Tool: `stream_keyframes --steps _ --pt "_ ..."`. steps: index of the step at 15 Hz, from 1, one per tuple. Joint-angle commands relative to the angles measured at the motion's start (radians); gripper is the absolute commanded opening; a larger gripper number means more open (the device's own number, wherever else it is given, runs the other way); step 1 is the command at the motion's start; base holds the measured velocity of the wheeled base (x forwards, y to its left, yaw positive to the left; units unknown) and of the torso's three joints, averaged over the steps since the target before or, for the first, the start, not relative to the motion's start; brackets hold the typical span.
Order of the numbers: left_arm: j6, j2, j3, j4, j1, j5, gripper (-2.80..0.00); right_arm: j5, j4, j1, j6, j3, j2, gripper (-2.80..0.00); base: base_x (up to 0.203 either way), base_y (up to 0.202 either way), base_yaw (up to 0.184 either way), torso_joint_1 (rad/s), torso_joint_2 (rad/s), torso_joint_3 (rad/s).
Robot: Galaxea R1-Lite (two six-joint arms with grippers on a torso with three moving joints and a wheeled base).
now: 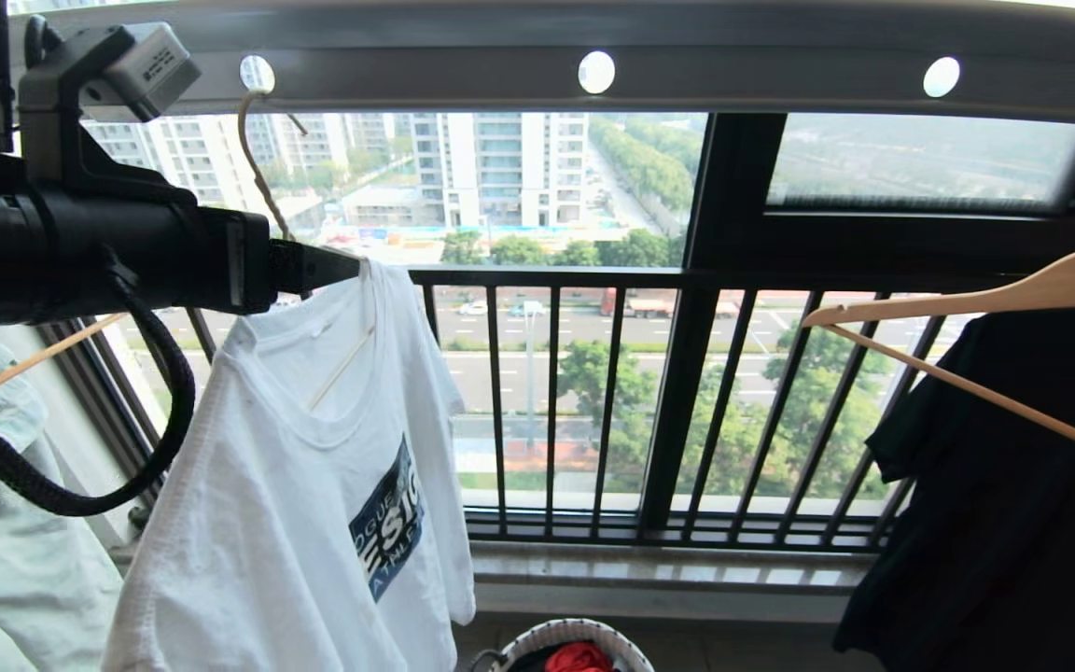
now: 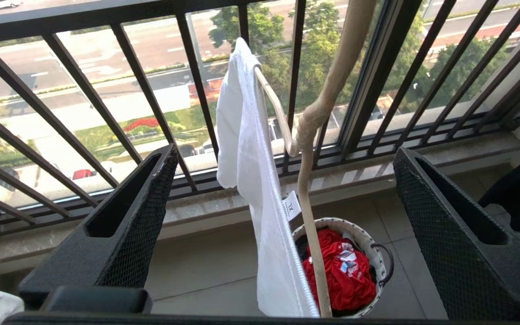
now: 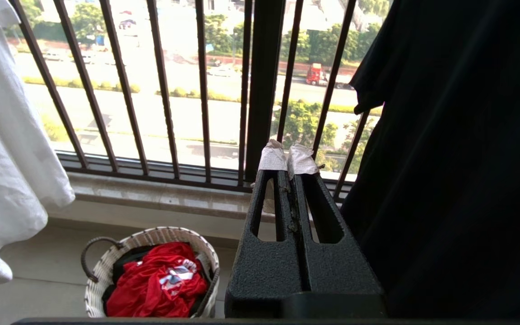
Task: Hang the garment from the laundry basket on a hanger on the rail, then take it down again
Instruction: Take the clothes off the clothes rack
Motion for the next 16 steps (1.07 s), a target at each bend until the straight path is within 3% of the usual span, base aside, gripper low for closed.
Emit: stream_keyframes --steps 1,7,8,10,16 --pt "-0.001 0.053 -0.005 -0.020 -0.009 0.016 0.00 0.001 0.000 -0.001 0.000 0.000 0.001 -2.80 0.000 0.000 0.000 0.000 0.00 0.000" --pt "-0.001 0.085 -0.024 -0.025 -0.040 0.027 0.00 0.001 0.000 0.000 -0.001 0.000 0.001 -2.80 0.000 0.000 0.000 0.000 0.00 0.000" --pt "0.002 0.089 -0.033 -0.025 -0.040 0.026 -2.80 0.001 0.000 0.000 -0.001 0.000 0.001 -2.80 0.000 0.000 0.000 0.000 0.00 0.000" --pt "0.036 0.100 -0.040 -0.026 -0.040 0.029 -2.80 0.001 0.000 0.000 -0.001 0.000 0.001 -2.80 0.000 0.000 0.000 0.000 0.00 0.000" --pt "0.062 0.114 -0.045 -0.053 -0.040 0.044 -2.80 0.001 0.000 0.000 -0.001 0.000 0.003 -2.80 0.000 0.000 0.000 0.000 0.00 0.000"
